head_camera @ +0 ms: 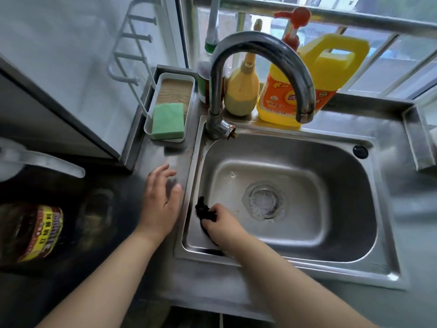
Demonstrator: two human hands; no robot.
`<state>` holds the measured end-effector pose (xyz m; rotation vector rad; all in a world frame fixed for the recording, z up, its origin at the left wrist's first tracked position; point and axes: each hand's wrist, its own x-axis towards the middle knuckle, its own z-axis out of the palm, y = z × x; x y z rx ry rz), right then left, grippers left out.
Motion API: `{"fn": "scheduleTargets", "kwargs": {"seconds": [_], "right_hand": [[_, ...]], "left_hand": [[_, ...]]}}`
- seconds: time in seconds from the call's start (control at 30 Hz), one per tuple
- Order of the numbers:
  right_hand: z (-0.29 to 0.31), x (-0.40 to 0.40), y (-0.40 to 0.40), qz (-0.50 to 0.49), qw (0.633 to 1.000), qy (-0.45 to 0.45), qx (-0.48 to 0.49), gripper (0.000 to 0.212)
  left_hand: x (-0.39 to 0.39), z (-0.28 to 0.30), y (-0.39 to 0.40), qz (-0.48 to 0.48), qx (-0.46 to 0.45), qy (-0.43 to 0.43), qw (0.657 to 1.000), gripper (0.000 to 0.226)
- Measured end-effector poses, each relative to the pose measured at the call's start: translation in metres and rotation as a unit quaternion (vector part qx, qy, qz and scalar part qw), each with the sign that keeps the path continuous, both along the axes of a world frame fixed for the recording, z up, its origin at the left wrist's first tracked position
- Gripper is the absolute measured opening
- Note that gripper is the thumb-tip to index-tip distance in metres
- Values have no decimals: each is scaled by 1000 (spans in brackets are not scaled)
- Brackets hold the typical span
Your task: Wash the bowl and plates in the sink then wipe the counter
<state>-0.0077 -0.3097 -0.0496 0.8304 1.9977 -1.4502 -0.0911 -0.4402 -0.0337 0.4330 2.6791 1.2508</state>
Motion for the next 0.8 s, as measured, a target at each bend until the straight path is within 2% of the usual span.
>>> {"fn": "scheduleTargets", "kwargs": {"seconds": [0.07, 0.17, 0.23, 0.33, 0.43, 0.5, 0.57, 0.63, 0.73, 0.8], "right_hand": [[6, -3, -2, -60, 998, 25, -23, 12], [22, 2, 10, -203, 969, 54, -128, 13], [35, 3, 9, -210, 961, 109, -141, 15], [49, -10, -7, -119, 968, 222, 0, 24], [48, -33, -30, -26, 941, 309, 134, 32], [37, -46, -44, 69, 934, 302, 176, 46], [21, -54, -52, 190, 930, 226, 220, 58], [12, -54, -52, 265, 907, 193, 263, 56], [14, -45, -44, 215, 914, 238, 249, 47], [17, -36, -37, 167, 910, 270, 266, 37]], "left_hand": [[5, 0, -7, 2, 0, -5, 1000, 39], [11, 3, -11, 7, -1, -21, 1000, 26], [14, 6, -13, 16, 1, -19, 1000, 27], [15, 12, -17, 43, 15, -22, 999, 30], [13, 18, -28, 96, 41, -49, 993, 32], [12, 17, -38, 126, 40, -49, 990, 30], [11, 16, -49, 140, 37, -52, 988, 27], [11, 15, -58, 144, 25, -56, 988, 26], [12, 15, -65, 146, -12, -47, 988, 29], [15, 18, -65, 120, -50, -10, 991, 30]]}}
